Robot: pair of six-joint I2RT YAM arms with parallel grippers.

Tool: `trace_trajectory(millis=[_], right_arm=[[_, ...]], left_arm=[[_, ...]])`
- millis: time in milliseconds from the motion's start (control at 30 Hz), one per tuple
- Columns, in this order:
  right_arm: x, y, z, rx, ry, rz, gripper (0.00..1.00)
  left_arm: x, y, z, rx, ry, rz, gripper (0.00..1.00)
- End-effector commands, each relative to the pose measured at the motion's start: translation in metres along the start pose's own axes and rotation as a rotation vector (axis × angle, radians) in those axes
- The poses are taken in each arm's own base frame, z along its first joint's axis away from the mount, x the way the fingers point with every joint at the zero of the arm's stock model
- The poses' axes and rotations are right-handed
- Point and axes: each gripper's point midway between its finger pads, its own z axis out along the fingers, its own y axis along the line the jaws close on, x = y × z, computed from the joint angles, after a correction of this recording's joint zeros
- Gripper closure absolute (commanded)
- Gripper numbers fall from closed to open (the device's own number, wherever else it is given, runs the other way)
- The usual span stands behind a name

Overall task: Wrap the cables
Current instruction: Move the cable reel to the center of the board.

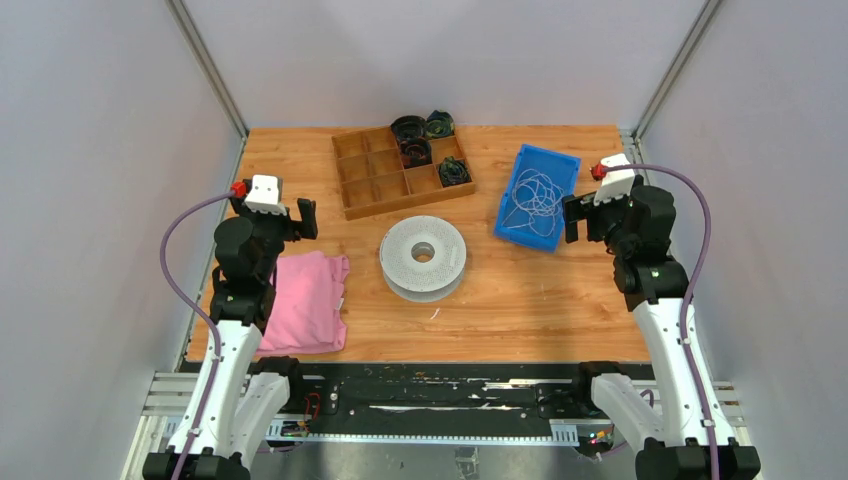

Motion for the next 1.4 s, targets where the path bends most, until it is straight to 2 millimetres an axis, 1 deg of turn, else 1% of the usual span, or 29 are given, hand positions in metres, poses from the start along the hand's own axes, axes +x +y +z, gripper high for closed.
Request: trace_trajectory(millis=[0,333,533,600,667,833,933,1100,1133,1167,1267,1367], right_arm=[[-0.004,-0.002,-0.001,0.001,-0.031,-0.005,0.04],[-0.004,-0.003,-0.002,0.011,-0.033,-0.002,0.04],[-0.005,-0.020,-0.010,0.104,-0.026,-0.013,0.04],[-0.004,-0.019,-0.013,0.101,-0.027,-0.019,0.04],[-0.005,-0.015,-0.013,0.077,-0.031,-0.034,0.05],[-0.001,-0.006,-0.002,0.019,0.000,-0.023,0.05],[0.003,0.002,0.003,-0.030,0.019,-0.010,0.04],[0.012,0.007,0.005,-0.042,0.010,-0.021,0.04],[0.013,0.006,0.005,-0.039,0.006,-0.028,0.05],[0.015,0.007,0.005,-0.038,0.001,-0.032,0.04],[0.018,0.008,0.006,-0.042,-0.001,-0.039,0.04],[0.021,0.007,0.007,-0.039,0.007,-0.048,0.05]], left_arm=[[-0.011,0.003,-0.001,-0.009,-0.048,0.005,0.02],[-0.010,0.001,-0.001,0.008,-0.043,0.013,0.02],[-0.012,0.004,-0.003,-0.007,-0.017,0.018,0.02],[-0.012,0.005,-0.003,-0.011,-0.008,0.019,0.02],[-0.009,0.000,-0.002,0.022,0.005,0.038,0.02],[0.004,-0.034,0.002,0.228,0.033,0.070,0.02],[0.017,-0.046,0.010,0.276,0.086,0.118,0.02],[0.051,-0.082,0.023,0.373,0.263,0.133,0.02],[0.058,-0.093,0.026,0.401,0.294,0.126,0.02],[0.069,-0.103,0.029,0.428,0.339,0.126,0.02],[0.086,-0.131,0.036,0.485,0.425,0.150,0.02],[0.102,-0.151,0.042,0.513,0.498,0.158,0.02]])
